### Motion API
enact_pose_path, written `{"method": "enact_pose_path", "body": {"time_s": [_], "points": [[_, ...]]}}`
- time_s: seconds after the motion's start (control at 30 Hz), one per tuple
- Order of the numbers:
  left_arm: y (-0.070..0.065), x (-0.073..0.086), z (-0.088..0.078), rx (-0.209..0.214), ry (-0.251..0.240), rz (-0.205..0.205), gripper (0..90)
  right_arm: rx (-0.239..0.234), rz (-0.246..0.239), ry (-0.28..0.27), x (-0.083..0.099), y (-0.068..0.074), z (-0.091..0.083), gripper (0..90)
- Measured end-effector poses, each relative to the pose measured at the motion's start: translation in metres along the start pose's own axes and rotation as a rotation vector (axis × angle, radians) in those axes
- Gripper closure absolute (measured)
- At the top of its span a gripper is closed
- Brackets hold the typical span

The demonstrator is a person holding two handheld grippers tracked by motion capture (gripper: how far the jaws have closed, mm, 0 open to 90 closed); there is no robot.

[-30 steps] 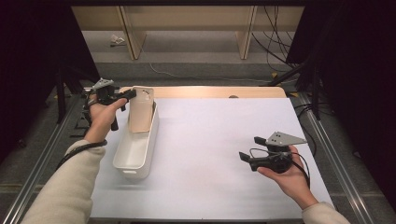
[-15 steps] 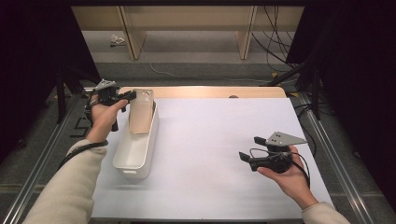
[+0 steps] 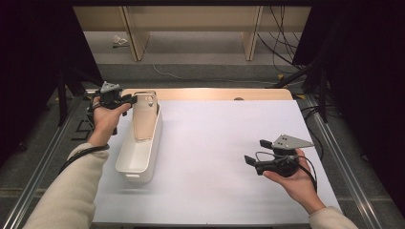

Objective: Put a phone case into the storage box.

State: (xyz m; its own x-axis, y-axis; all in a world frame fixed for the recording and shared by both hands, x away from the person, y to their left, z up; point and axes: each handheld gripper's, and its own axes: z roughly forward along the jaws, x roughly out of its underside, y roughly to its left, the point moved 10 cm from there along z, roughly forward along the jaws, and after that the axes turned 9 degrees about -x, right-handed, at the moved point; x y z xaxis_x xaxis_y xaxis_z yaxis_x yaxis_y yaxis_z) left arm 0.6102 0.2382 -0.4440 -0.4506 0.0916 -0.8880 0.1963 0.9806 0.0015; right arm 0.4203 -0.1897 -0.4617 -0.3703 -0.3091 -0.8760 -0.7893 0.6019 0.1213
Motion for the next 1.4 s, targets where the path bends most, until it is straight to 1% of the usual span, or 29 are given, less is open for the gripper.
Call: {"method": "enact_pose_path", "body": {"time_s": [0.1, 0.2, 0.27, 0.33, 0.53, 0.73, 0.8, 0.87, 0.93, 1.0, 1.17, 1.27, 1.4], "points": [[0.001, 0.001, 0.0, -0.024, 0.022, 0.034, 63.2, 0.0, -0.001, 0.001, 0.0, 0.0, 0.0, 17.0], [-0.002, 0.001, 0.001, -0.011, 0.035, 0.033, 58.8, 0.001, -0.001, 0.001, 0.0, 0.0, 0.0, 17.0], [-0.002, 0.001, 0.0, -0.018, 0.039, 0.037, 55.8, 0.001, 0.0, 0.0, 0.0, 0.0, 0.0, 17.0], [-0.002, 0.001, -0.001, -0.02, 0.039, 0.027, 53.1, 0.0, -0.002, 0.001, 0.0, 0.0, 0.0, 17.0], [-0.007, -0.001, -0.01, 0.0, 0.038, 0.03, 43.6, 0.002, 0.0, 0.003, 0.0, 0.0, 0.0, 17.0], [-0.016, -0.003, -0.022, 0.03, 0.046, 0.027, 27.7, 0.004, 0.0, 0.002, 0.0, 0.0, 0.0, 16.9], [-0.02, -0.002, -0.027, 0.045, 0.049, 0.03, 23.5, 0.004, 0.001, 0.002, 0.0, 0.0, 0.0, 16.9], [-0.024, -0.001, -0.031, 0.056, 0.051, 0.041, 19.2, 0.004, 0.001, 0.002, 0.0, 0.0, 0.0, 16.9], [-0.028, -0.001, -0.036, 0.071, 0.047, 0.033, 15.3, 0.003, 0.001, 0.003, 0.0, 0.0, 0.0, 16.9], [-0.031, -0.001, -0.04, 0.08, 0.037, 0.035, 14.7, 0.004, 0.001, 0.004, 0.0, 0.0, 0.0, 16.9], [-0.036, 0.0, -0.051, 0.093, 0.03, 0.051, 9.4, 0.004, 0.001, 0.005, 0.0, 0.0, 0.0, 16.9], [-0.039, 0.005, -0.056, 0.105, 0.04, 0.071, 8.0, 0.004, 0.002, 0.002, 0.0, 0.0, 0.0, 16.8], [-0.043, 0.012, -0.065, 0.122, 0.038, 0.08, 6.6, 0.004, 0.002, 0.004, 0.0, 0.0, 0.0, 16.8]]}}
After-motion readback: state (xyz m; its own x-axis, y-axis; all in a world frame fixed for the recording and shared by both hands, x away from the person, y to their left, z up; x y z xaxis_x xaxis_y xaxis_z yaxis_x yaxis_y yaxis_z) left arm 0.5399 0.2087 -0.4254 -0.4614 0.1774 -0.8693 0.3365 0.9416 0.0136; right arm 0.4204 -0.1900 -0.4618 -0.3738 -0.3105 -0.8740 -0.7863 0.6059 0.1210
